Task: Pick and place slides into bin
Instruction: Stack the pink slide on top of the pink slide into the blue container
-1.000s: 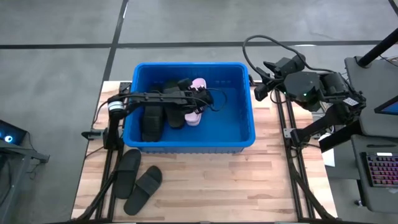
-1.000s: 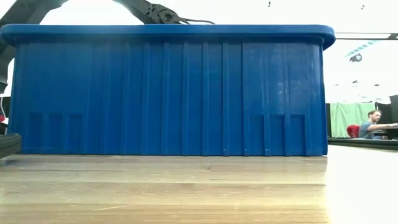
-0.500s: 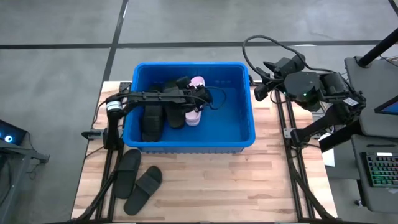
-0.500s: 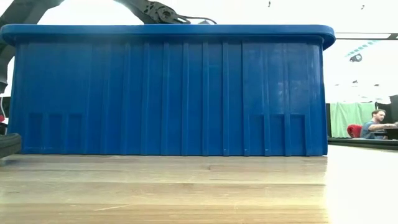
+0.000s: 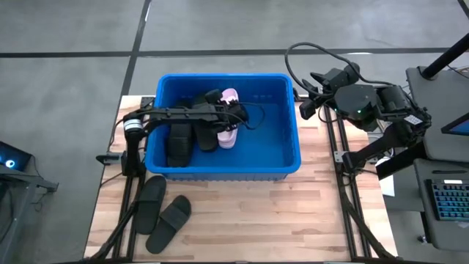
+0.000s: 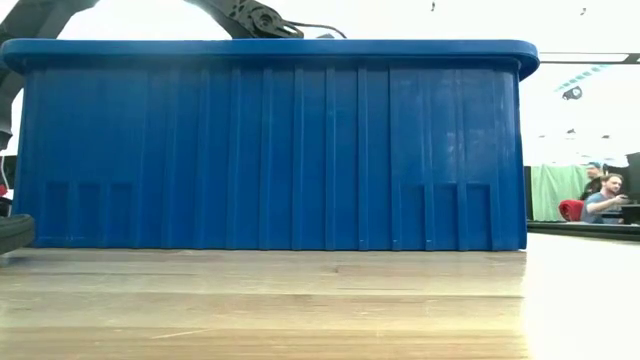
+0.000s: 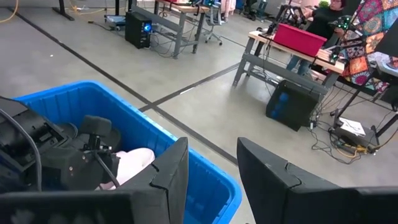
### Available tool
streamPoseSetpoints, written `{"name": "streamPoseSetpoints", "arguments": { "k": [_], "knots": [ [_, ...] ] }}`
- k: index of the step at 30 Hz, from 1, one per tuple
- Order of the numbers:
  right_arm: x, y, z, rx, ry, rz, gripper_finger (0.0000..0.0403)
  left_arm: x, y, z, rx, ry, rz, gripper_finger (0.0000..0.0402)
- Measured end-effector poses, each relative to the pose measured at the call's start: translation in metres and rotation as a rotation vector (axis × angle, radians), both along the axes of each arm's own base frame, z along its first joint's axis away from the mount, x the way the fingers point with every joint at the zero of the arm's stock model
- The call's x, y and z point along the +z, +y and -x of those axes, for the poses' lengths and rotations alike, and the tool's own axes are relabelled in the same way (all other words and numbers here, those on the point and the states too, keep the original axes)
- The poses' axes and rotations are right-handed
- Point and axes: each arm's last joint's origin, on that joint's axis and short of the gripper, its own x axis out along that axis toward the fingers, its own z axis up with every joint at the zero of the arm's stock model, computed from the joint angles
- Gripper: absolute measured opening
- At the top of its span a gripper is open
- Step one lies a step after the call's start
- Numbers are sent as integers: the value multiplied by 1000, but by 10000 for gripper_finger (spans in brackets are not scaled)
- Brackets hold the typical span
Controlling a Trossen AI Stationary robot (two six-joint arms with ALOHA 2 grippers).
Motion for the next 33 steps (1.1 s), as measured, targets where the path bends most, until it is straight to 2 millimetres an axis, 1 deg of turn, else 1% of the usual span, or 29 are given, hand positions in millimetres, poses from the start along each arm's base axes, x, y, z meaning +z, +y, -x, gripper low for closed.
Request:
{"name": "streamPoseSetpoints", "arguments": {
  "k": [8,16,18,21,25,33],
  "knots": [
    [0,0,0,-1,5,1,127,-4,2,0,-35,-8,80,0],
    [-2,0,1,-1,27,4,127,-6,3,-1,-41,-18,90,0],
    [-2,0,1,0,32,5,127,-7,4,-1,-50,-24,109,6],
    [-2,0,1,0,33,5,127,-8,4,-2,-73,-39,152,28],
    [-3,0,2,-1,37,5,127,-9,4,-2,-98,-51,195,68],
    [-4,0,2,-1,55,8,127,-9,3,-2,-103,-40,201,145]
  ]
}}
